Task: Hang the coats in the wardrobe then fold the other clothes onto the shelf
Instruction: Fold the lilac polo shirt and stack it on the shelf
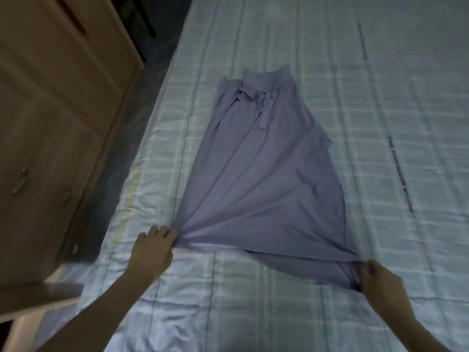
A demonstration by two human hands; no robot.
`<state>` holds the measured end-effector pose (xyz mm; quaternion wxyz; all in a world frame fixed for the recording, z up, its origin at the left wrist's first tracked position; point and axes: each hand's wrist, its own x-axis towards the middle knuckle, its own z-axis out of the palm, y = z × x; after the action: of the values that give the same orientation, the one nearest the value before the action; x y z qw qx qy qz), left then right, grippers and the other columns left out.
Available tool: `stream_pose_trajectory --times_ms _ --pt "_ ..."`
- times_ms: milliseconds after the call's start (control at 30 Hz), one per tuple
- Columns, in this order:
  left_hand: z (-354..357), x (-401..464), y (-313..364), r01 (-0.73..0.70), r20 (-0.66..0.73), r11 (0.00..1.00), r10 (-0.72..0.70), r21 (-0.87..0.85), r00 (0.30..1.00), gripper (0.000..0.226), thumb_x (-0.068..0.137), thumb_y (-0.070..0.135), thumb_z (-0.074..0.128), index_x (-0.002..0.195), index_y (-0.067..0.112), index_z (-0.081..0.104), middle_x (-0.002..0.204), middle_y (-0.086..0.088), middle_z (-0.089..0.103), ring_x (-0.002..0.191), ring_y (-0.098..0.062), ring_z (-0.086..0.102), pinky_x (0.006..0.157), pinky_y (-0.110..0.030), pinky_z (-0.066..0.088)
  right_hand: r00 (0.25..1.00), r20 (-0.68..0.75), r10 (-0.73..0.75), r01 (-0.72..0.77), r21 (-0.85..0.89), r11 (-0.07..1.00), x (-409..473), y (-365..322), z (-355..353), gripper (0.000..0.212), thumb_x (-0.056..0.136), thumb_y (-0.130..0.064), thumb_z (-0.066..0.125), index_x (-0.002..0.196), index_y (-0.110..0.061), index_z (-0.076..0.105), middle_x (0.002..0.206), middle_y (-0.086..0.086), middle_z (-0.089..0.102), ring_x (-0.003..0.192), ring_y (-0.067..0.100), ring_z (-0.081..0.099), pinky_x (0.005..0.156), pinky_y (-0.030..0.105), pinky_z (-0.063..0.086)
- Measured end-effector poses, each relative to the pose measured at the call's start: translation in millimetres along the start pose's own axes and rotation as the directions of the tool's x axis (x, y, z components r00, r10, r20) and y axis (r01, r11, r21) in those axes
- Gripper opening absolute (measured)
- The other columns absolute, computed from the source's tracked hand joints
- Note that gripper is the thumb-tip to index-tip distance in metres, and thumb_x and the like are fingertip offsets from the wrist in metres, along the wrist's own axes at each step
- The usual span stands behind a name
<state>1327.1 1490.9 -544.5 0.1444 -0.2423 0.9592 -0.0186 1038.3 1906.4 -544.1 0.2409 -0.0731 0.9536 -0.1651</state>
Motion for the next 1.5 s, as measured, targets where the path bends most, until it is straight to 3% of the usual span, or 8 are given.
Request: stream_pose_trajectory --times_ms 500,767,867,933,1033,1167,1267,1500 --pt "-14 -13 8 0.167 -0.026 0.628 -0.286 -0.76 0.958 0.027 0.076 -0.003 0.069 0.074 0.015 0.049 0.071 0.0 0.048 0.063 -0.01 0.047 0.06 -0.016 0.036 0.99 -0.139 0.013 -0.028 -0.103 0.994 9 -1 -31 0.025 0.09 -0.026 0.05 0.068 -0.013 0.051 0.06 0.012 0.055 0.057 0.031 0.048 0.057 0.038 0.045" --pt "-31 7 24 0.363 -0.008 0.346 -0.733 -0.865 0.68 0.027 0.073 -0.015 0.055 0.087 0.007 0.052 0.082 -0.01 0.05 0.064 -0.01 0.046 0.052 -0.013 0.034 0.995 -0.054 0.084 -0.091 -0.155 0.984 21 6 -37 0.025 0.095 -0.021 0.042 0.078 -0.005 0.052 0.073 0.019 0.059 0.061 0.031 0.05 0.065 0.042 0.046" --pt "-23 22 20 0.316 0.546 -0.447 -0.73 -0.837 0.412 0.017 0.087 -0.005 0.055 0.087 0.011 0.059 0.093 -0.011 0.058 0.075 -0.021 0.056 0.061 -0.024 0.045 0.995 -0.074 -0.064 0.039 -0.304 0.952 15 16 -35 0.025 0.082 -0.013 0.06 0.104 -0.01 0.049 0.102 0.02 0.051 0.078 0.04 0.056 0.061 0.042 0.044" --pt "-19 26 23 0.211 0.75 -0.779 -0.435 -0.591 0.498 0.017 0.096 0.001 0.049 0.09 0.01 0.062 0.091 -0.011 0.06 0.078 -0.022 0.057 0.072 -0.034 0.051 0.919 -0.066 -0.389 0.339 -0.374 0.863 16 24 -30 0.042 0.068 -0.008 0.064 0.108 -0.017 0.055 0.11 0.014 0.047 0.086 0.039 0.056 0.061 0.041 0.047" --pt "-29 29 35 0.291 0.569 -0.575 -0.392 -0.765 0.723 0.019 0.1 0.005 0.041 0.094 0.004 0.059 0.094 -0.017 0.063 0.083 -0.028 0.06 0.076 -0.034 0.05 0.728 0.128 -0.674 0.651 -0.437 0.621 18 14 -26 0.021 0.067 -0.018 0.064 0.087 -0.02 0.062 0.09 0.004 0.054 0.072 0.029 0.053 0.054 0.033 0.039" --pt "-43 23 43 0.225 0.029 0.349 -0.487 -0.909 0.873 0.021 0.082 -0.01 0.044 0.095 0.005 0.049 0.076 -0.014 0.052 0.063 -0.021 0.048 0.054 -0.017 0.038 0.733 0.254 -0.632 0.672 -0.421 0.609 23 7 -27 0.023 0.065 -0.044 0.068 0.071 -0.023 0.062 0.076 -0.005 0.054 0.064 0.023 0.058 0.046 0.03 0.041" --pt "-41 12 34 -0.056 -0.237 0.799 -0.11 -0.599 0.965 0.03 0.075 -0.008 0.054 0.097 0.011 0.054 0.084 -0.006 0.049 0.066 -0.021 0.05 0.06 -0.028 0.043 0.815 0.318 -0.484 0.579 -0.457 0.675 14 4 -35 0.031 0.076 -0.064 0.054 0.079 -0.034 0.062 0.086 -0.012 0.062 0.086 0.012 0.065 0.061 0.027 0.046" --pt "0 -62 34 0.024 0.336 0.967 0.064 -0.253 0.94 0.063 0.081 0.017 0.065 0.136 0.031 0.036 0.117 -0.014 0.058 0.066 -0.027 0.065 0.05 -0.034 0.053 0.782 0.564 -0.265 0.572 -0.481 0.664 -20 39 -37 0.043 0.083 -0.062 0.044 0.119 -0.043 0.057 0.119 -0.01 0.065 0.112 0.007 0.061 0.083 0.022 0.045"
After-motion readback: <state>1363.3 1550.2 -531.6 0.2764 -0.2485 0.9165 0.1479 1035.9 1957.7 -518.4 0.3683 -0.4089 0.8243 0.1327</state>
